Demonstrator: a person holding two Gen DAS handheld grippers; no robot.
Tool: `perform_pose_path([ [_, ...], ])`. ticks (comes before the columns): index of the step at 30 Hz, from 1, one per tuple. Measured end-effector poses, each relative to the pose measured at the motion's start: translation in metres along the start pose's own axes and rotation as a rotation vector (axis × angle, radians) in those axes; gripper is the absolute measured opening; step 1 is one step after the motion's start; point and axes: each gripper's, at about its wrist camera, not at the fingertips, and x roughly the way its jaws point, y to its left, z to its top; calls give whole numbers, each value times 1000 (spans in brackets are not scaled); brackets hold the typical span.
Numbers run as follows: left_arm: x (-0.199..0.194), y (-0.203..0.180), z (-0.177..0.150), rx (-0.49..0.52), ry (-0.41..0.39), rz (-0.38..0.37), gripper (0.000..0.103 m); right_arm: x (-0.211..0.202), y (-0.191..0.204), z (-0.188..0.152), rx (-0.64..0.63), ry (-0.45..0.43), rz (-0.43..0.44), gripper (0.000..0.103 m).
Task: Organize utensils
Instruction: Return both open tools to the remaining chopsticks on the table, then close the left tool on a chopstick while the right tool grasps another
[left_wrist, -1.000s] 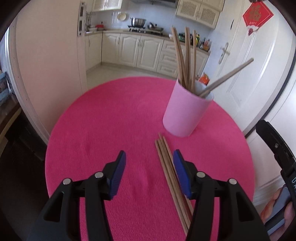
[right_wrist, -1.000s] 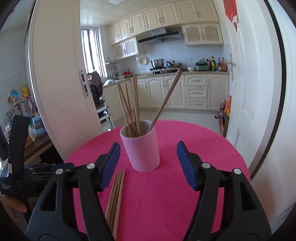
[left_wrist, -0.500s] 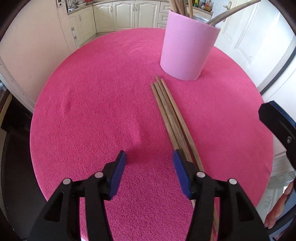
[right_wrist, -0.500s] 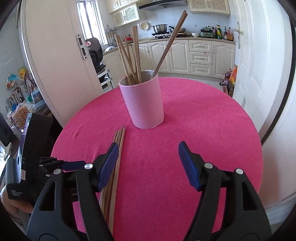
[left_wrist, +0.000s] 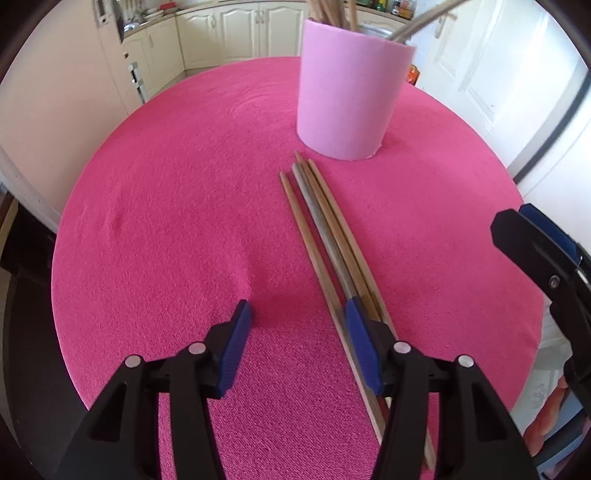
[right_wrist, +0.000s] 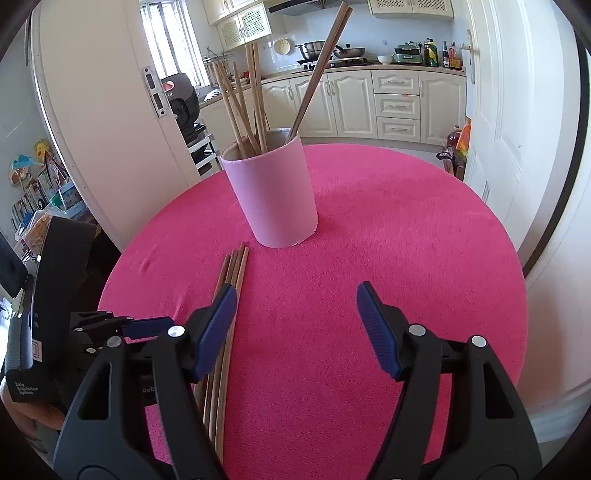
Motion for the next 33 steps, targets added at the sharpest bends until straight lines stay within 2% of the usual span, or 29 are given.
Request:
perform_pose_path([
  [5,2,-5,2,43,-3,11,53,6,2,1,-32,55,-5,67],
  [9,-3,-3,11,30,8,-62,28,19,7,3,-59,163,27,67],
  [12,-5,-4,13,19,11,-83,21,29,15,4,-78,228,59,67],
  [18,0,-4,21,-27,46,-123,21,49,25,11,-80,331,79,64],
  [22,6,-15,27,-8,57,-85,20,55,30,15,-91,371,68,61],
  [24,7,-15,29,-13,49,-81,16,57,29,15,-83,391,74,57],
  [28,5,-4,28,-56,45,-133,10,60,30,16,-72,411,70,54],
  [30,4,2,27,-88,46,-158,7,64,33,16,-80,433,68,41],
  [32,2,8,26,-109,44,-167,7,67,39,14,-99,458,68,34],
  [33,2,10,27,-119,46,-171,7,69,42,12,-109,467,68,34],
])
